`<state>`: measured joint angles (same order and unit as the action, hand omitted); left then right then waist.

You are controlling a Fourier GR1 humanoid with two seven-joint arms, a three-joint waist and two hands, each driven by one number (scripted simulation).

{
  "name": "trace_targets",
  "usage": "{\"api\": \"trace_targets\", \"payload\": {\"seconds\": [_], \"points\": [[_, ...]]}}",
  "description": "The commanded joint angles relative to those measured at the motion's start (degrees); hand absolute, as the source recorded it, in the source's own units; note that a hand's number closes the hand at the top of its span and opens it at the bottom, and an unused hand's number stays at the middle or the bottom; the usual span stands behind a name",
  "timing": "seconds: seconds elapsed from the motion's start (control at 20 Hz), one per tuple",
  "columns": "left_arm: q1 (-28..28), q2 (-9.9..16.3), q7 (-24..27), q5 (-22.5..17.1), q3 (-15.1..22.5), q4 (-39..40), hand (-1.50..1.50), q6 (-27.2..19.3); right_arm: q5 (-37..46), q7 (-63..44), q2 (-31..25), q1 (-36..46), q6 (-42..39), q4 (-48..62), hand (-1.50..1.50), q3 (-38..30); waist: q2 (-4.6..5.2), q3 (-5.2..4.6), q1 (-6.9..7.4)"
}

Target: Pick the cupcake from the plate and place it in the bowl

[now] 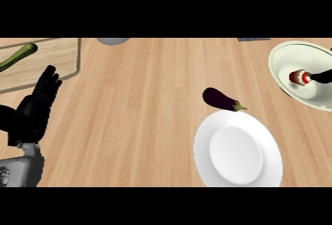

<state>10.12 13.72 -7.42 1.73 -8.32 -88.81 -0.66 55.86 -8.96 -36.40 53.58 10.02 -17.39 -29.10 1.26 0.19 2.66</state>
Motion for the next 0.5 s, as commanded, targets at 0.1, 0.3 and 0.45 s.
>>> {"api": "trace_targets", "payload": {"seconds": [0.1, 0.3, 0.45], "points": [[-0.54, 0.72, -0.95, -0.36, -0.55, -1.67, 0.00, 0.42, -9.23, 10.74, -1.00, -1.03, -0.10, 1.24, -1.50, -8.12, -0.45, 0.09, -0.45], [-0.89, -0.31, 0.72, -0.61, -0.77, 0.51, 0.00, 0.07, -19.60, 16.36, -0.57, 0.40, 2.83, -2.09, -1.50, -17.87, -0.68, 0.12, -1.60], [0.52, 0.94, -1.35, -0.68, -1.27, -0.65, 0.00, 0.21, -26.32, 20.43, -1.75, 0.37, 0.97, -2.83, -1.50, -23.88, -0.70, 0.14, -1.84]]}}
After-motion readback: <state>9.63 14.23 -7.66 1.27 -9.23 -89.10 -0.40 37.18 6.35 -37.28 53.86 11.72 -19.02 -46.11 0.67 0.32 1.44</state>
